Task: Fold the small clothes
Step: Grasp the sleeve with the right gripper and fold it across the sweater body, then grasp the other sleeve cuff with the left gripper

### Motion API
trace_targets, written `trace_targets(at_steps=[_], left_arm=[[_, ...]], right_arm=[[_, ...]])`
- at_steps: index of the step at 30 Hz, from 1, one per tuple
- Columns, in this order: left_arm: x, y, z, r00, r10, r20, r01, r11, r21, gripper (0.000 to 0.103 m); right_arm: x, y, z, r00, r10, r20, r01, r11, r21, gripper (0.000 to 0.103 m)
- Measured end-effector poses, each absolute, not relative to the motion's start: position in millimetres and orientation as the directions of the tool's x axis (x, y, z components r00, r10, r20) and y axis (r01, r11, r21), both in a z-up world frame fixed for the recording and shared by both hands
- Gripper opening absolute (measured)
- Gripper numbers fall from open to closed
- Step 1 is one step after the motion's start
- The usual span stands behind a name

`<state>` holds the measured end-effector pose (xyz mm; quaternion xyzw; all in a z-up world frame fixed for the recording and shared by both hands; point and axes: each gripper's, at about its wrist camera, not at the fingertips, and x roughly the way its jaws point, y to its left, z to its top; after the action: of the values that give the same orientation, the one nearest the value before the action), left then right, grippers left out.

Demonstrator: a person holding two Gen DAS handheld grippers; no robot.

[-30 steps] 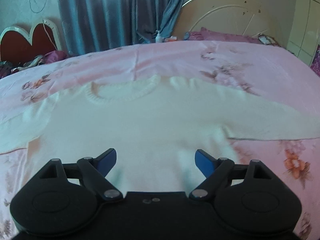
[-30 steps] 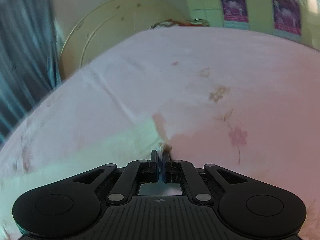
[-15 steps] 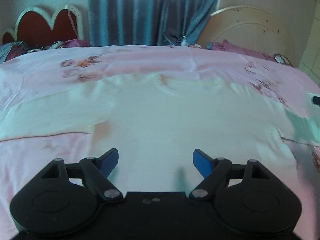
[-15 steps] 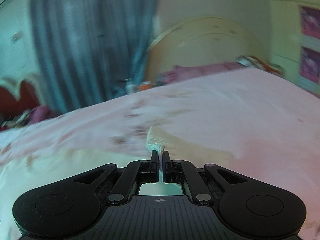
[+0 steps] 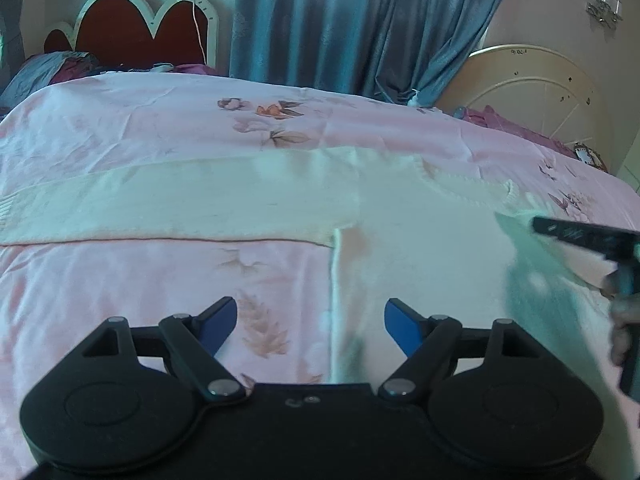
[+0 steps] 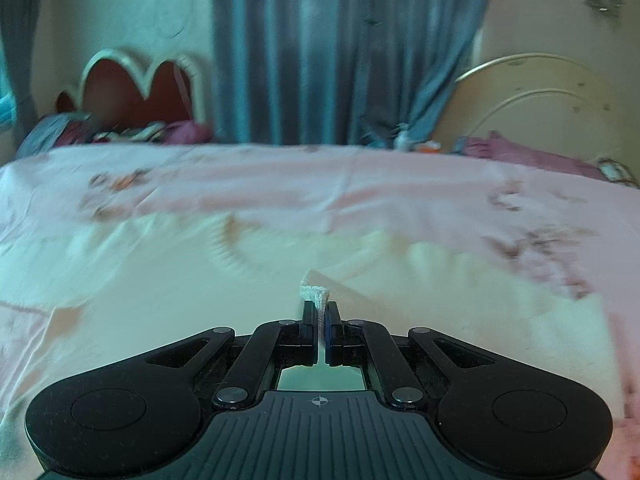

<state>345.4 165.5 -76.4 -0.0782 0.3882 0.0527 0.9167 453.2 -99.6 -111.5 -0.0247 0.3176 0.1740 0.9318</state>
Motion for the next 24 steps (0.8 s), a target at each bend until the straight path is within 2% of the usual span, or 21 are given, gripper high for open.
trace_targets(at_steps=[2,4,6,7,9,10,11,12,13,15,21,24], left_arm=[[345.5,167.6,-75.7,0.690,0.028,-0.723,-0.148,0.983,-0.103,0.082],[348.8,166.7,-75.2,0.693,0.006,-0.721,-0.129,0.985,-0.116,0.086],[353.2,162.4,-74.5,0.701,-0.025,-0.713,-0.103,0.985,-0.135,0.088],[358.9,157.0,-74.2,0.704,-0.050,-0.709,-0.084,0.985,-0.152,0.088],[370.8,144.7,-74.1,0.708,-0.108,-0.698,-0.039,0.981,-0.191,0.086],[379.7,136.5,-74.9,0.709,-0.152,-0.689,-0.008,0.975,-0.224,0.080],[390.2,126.9,-76.9,0.700,-0.208,-0.683,0.025,0.963,-0.267,0.073],[403.1,116.3,-79.7,0.685,-0.264,-0.679,0.055,0.948,-0.313,0.069],[412.5,108.5,-82.9,0.674,-0.303,-0.673,0.078,0.936,-0.343,0.063],[434.7,84.3,-92.2,0.655,-0.355,-0.668,0.116,0.920,-0.374,0.060],[494.4,39.7,-126.5,0.563,-0.459,-0.687,0.096,0.862,-0.497,0.032],[508.2,29.2,-134.0,0.552,-0.471,-0.688,0.086,0.853,-0.515,0.003]], right_arm=[[456.7,-82.2,-124.5,0.690,0.329,-0.644,-0.378,0.923,0.067,0.003],[454.8,-75.6,-128.2,0.693,0.285,-0.663,-0.371,0.929,0.011,0.012],[441.8,-89.2,-121.2,0.725,0.303,-0.619,-0.360,0.932,0.035,0.061],[437.4,-98.4,-119.0,0.733,0.304,-0.608,-0.344,0.937,0.053,0.062],[430.2,-120.1,-116.6,0.733,0.295,-0.613,-0.310,0.947,0.084,0.062],[426.6,-133.9,-116.5,0.732,0.294,-0.614,-0.292,0.950,0.107,0.058],[425.5,-149.2,-119.0,0.723,0.286,-0.629,-0.265,0.955,0.130,0.039],[423.8,-163.5,-120.5,0.711,0.270,-0.649,-0.232,0.962,0.147,0.025],[420.3,-176.9,-119.1,0.706,0.256,-0.661,-0.202,0.966,0.159,0.023],[417.5,-202.2,-123.1,0.701,0.228,-0.676,-0.147,0.973,0.176,0.023],[418.9,-243.4,-129.4,0.697,0.181,-0.694,-0.051,0.978,0.205,0.023],[423.8,-255.0,-135.0,0.690,0.191,-0.698,-0.006,0.966,0.258,0.023]])
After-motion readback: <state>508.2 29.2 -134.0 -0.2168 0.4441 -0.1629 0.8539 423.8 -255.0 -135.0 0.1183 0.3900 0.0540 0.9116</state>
